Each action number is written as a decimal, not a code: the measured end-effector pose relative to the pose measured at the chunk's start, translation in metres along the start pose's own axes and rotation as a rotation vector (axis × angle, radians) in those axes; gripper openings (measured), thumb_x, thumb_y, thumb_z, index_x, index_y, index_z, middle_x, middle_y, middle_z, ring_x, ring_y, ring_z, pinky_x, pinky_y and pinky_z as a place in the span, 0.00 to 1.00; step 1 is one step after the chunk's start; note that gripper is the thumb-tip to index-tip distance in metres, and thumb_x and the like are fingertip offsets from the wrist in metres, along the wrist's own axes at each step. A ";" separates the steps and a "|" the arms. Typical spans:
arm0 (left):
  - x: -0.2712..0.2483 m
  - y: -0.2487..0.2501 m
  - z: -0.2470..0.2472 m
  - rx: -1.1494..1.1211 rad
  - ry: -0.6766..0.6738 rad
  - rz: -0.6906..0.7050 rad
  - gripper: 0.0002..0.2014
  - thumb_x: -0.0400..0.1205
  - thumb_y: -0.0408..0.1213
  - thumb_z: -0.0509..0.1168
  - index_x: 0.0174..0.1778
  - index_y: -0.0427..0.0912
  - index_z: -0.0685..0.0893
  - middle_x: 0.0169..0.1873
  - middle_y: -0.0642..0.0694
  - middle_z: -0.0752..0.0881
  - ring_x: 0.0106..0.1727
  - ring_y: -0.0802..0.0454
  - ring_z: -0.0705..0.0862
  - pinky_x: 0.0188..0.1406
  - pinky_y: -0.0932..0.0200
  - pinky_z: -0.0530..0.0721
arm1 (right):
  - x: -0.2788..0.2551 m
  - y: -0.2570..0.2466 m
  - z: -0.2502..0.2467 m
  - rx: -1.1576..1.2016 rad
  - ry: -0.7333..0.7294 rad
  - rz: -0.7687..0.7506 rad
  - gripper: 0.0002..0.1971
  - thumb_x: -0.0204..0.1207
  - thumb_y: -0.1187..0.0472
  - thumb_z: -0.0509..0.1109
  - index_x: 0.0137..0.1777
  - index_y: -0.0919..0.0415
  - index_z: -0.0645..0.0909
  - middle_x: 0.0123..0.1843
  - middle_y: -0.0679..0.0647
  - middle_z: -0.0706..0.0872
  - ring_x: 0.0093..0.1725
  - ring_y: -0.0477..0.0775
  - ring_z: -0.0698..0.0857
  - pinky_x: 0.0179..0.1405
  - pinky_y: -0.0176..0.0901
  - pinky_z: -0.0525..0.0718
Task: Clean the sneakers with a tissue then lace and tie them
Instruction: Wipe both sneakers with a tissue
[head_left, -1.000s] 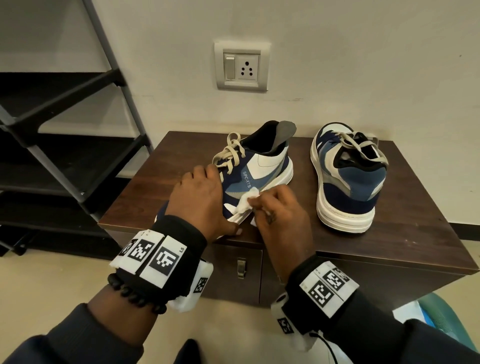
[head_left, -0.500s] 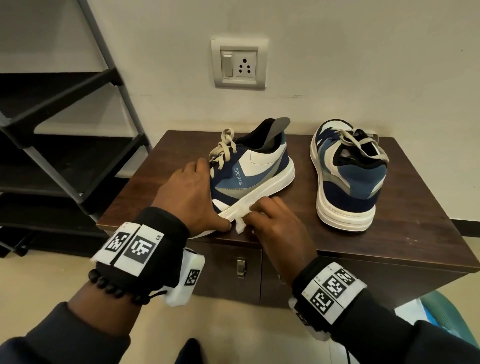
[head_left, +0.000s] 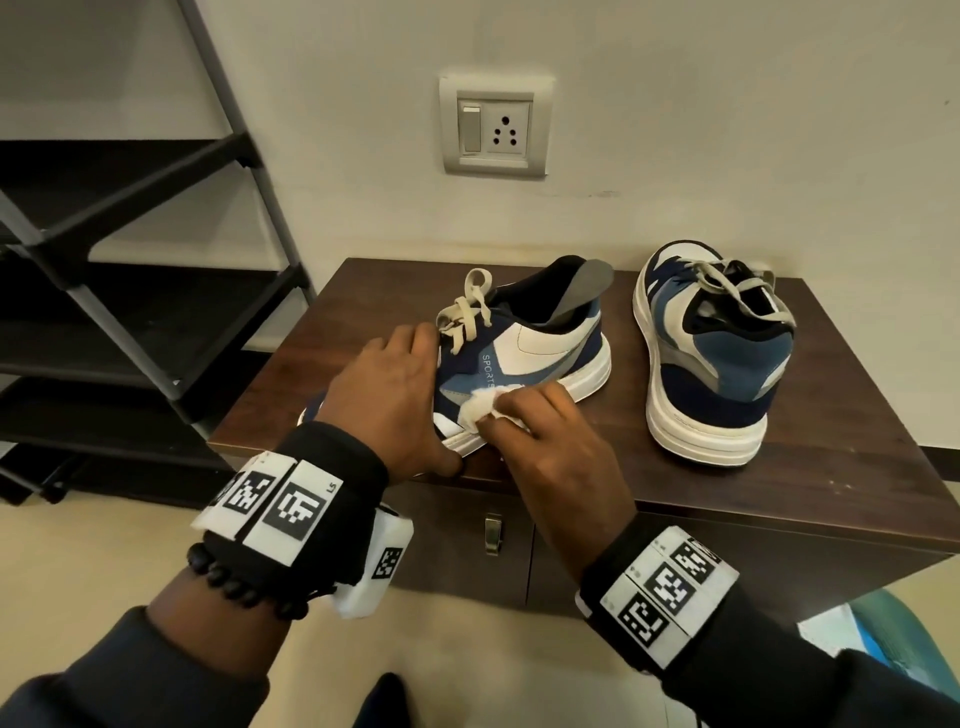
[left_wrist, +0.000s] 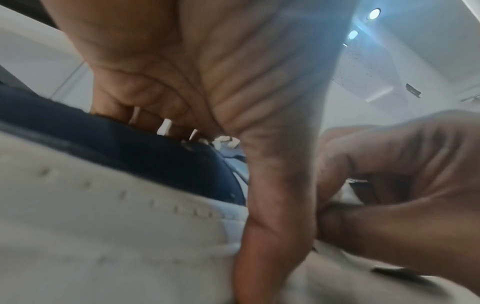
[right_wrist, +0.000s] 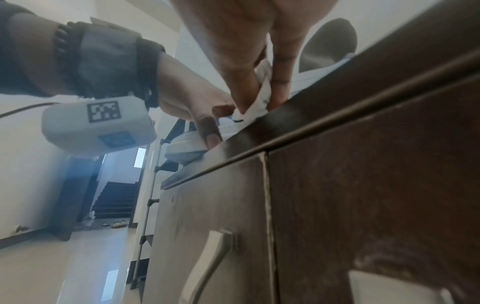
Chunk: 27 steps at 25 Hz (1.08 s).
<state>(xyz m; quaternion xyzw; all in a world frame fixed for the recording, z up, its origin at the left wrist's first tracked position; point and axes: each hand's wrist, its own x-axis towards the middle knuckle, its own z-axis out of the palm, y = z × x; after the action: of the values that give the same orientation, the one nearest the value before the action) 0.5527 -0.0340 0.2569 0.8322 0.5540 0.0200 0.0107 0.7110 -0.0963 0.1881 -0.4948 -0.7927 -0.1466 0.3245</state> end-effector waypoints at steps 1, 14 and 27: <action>0.000 0.001 0.000 0.001 -0.006 -0.002 0.50 0.56 0.59 0.80 0.69 0.46 0.63 0.67 0.46 0.72 0.63 0.45 0.75 0.60 0.52 0.77 | -0.004 0.001 0.001 -0.002 -0.042 0.026 0.09 0.67 0.68 0.77 0.48 0.62 0.85 0.47 0.57 0.83 0.47 0.56 0.79 0.31 0.44 0.84; -0.003 -0.009 -0.002 -0.163 0.019 0.016 0.47 0.55 0.59 0.81 0.66 0.48 0.67 0.62 0.48 0.78 0.59 0.48 0.78 0.55 0.52 0.79 | 0.035 -0.017 -0.009 0.103 -0.005 0.057 0.17 0.63 0.69 0.80 0.52 0.65 0.84 0.52 0.61 0.84 0.50 0.60 0.81 0.36 0.49 0.85; -0.007 -0.018 0.000 -0.258 0.008 -0.001 0.46 0.55 0.60 0.81 0.66 0.54 0.69 0.61 0.54 0.79 0.60 0.53 0.77 0.60 0.48 0.80 | 0.052 0.000 -0.025 0.029 0.240 0.196 0.10 0.71 0.67 0.72 0.52 0.68 0.85 0.51 0.65 0.83 0.51 0.62 0.83 0.39 0.46 0.84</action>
<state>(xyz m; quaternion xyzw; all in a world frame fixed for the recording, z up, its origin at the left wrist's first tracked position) 0.5333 -0.0335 0.2564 0.8235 0.5474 0.0946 0.1154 0.7045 -0.0747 0.2413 -0.5439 -0.6983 -0.1608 0.4368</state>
